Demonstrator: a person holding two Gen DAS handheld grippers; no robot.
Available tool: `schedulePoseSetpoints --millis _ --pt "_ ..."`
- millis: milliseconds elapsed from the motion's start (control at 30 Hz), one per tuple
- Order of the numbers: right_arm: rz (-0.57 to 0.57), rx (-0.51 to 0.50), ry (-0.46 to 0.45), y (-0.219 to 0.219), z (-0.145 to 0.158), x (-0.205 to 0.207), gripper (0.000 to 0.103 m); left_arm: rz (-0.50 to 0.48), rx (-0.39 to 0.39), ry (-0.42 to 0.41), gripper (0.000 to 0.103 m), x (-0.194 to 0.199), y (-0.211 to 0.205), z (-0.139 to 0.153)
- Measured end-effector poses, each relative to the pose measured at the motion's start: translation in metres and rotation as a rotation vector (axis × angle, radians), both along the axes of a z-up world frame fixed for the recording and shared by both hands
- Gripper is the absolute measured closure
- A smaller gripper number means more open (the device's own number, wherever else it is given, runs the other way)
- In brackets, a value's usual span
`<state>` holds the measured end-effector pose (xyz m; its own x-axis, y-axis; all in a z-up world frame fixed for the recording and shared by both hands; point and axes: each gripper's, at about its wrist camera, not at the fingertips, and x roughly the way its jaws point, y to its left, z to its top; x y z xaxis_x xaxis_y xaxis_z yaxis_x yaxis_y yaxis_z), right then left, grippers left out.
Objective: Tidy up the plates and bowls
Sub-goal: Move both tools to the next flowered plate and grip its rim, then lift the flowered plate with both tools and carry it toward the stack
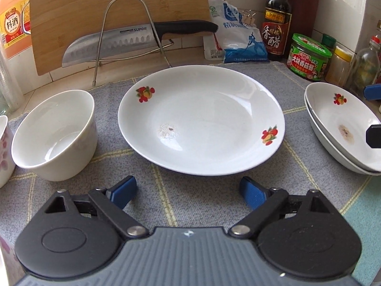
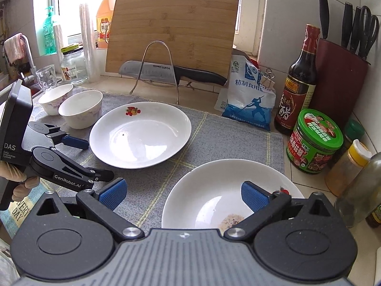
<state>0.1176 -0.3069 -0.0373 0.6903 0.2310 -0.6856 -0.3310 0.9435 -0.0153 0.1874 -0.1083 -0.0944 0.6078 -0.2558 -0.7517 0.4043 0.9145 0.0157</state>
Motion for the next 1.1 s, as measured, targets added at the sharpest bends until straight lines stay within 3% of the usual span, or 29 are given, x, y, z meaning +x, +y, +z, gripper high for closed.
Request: schedulePoseSetpoints --millis 100,333,700,833,1100 --pt "0.024 -0.004 0.012 0.007 0.000 0.008 0.000 -0.017 -0.001 -0.011 0.000 0.002 0.001 -0.003" --pt "0.100 -0.019 0.050 0.020 -0.002 0.043 0.000 -0.026 -0.009 -0.021 0.000 0.010 0.000 -0.004" --pt "0.122 0.050 0.236 0.023 -0.024 0.133 0.000 0.005 -0.025 -0.059 0.000 0.007 0.000 -0.006" --pt "0.184 0.128 0.317 0.028 -0.036 0.157 0.000 0.013 -0.021 -0.063 0.000 0.005 0.000 -0.006" --pt "0.319 0.131 0.393 0.041 -0.054 0.185 0.000 -0.010 -0.025 -0.061 0.000 0.007 0.001 -0.006"
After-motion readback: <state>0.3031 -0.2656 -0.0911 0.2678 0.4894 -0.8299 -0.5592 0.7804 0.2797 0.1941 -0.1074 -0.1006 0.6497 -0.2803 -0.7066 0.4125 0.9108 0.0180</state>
